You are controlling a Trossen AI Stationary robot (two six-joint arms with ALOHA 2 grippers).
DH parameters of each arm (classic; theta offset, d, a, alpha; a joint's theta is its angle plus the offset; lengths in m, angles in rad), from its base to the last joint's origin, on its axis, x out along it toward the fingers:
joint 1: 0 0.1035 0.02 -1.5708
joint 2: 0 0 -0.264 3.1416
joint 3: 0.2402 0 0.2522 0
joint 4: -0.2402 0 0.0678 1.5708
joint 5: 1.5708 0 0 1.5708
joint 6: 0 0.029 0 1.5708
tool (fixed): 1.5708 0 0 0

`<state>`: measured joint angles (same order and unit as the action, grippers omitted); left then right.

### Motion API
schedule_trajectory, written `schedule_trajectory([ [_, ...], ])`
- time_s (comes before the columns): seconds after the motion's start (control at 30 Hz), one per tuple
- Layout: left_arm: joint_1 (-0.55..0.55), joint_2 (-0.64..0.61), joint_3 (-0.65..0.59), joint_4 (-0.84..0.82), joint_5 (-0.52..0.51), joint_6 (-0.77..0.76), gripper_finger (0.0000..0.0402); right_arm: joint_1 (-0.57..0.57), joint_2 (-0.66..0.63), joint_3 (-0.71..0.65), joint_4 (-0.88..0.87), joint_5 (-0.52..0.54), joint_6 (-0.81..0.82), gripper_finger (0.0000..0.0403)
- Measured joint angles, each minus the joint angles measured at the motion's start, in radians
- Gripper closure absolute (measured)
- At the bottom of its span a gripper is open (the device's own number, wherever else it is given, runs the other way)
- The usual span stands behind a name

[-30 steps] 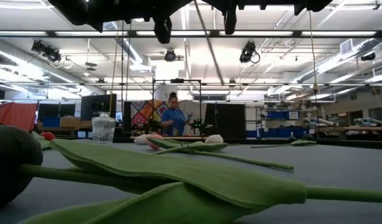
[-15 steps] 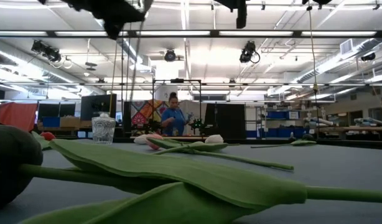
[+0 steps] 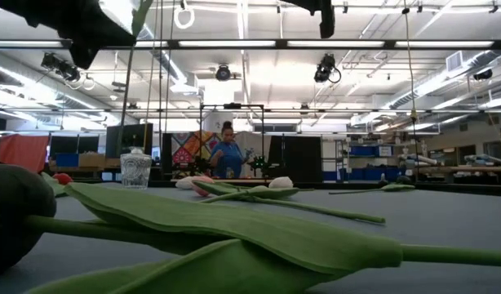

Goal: Sort flowers into vase by color
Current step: Put the right pink tulip into the transparent vase

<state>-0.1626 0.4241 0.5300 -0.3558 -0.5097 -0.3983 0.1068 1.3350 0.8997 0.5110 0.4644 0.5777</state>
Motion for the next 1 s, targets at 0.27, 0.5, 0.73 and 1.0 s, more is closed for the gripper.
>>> schedule_trajectory([
  [0.27,0.019,-0.006,-0.069,0.011,-0.073,0.013,0.0401,0.010,0.000,0.000,-0.035,0.065,0.054,0.0264],
  [0.5,0.167,-0.008,-0.165,0.257,-0.014,0.172,0.0401,0.006,0.020,0.000,-0.011,0.063,0.104,0.0264],
  [0.73,0.469,0.004,-0.175,0.303,0.252,0.186,0.0401,0.003,0.057,0.000,-0.002,0.039,0.164,0.0264],
  [1.0,0.793,0.047,-0.175,0.473,0.543,0.200,0.0401,-0.001,0.060,0.000,0.042,0.063,0.201,0.0264],
])
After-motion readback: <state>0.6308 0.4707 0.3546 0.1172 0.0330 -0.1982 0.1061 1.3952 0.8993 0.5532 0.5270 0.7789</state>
